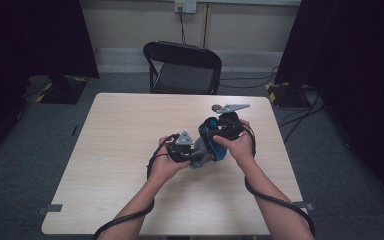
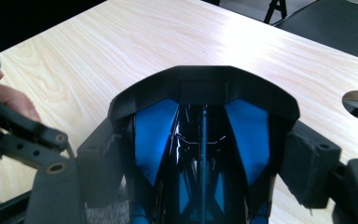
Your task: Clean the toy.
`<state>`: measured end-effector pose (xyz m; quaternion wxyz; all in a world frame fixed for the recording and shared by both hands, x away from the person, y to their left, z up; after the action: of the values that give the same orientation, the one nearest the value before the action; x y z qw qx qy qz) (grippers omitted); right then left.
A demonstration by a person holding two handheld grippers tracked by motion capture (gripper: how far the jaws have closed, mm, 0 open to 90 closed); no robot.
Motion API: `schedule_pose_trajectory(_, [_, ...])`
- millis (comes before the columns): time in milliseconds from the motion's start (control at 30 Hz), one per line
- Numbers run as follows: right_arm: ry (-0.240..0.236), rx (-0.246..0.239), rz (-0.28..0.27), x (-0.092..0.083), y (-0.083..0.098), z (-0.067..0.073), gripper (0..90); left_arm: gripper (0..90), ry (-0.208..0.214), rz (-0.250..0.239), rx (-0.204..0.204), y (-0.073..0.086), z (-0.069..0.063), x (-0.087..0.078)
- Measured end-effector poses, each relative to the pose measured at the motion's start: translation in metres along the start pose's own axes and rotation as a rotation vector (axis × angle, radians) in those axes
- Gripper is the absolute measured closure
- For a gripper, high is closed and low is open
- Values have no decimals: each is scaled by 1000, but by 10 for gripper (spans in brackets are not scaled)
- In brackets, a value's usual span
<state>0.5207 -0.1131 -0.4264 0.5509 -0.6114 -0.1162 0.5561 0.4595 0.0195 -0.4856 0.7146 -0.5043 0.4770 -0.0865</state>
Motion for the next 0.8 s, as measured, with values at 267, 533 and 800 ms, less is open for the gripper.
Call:
schedule_pose_trajectory(267, [1, 4, -4, -1, -1, -2, 253, 746, 13, 11, 7, 3, -7, 4])
schedule_pose_trajectory(533, [-1, 8, -6, -2, -2, -2, 253, 746, 24, 14, 13, 6, -13, 7])
schedule_pose_trajectory(800, [1, 9, -15, -2, -4, -2, 253, 746, 40, 19, 21, 9, -19, 9])
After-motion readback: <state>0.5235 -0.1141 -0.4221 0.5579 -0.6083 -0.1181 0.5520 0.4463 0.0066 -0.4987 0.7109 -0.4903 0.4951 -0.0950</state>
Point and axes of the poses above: each handheld gripper's, and its own axes: x roughly forward along the jaws, y roughly out of its underside, z roughly to its left, the point moved 5 cm from there along x, roughly forward along the jaws, and after that the axes turned 11 degrees about -y, right-handed, at the moved point
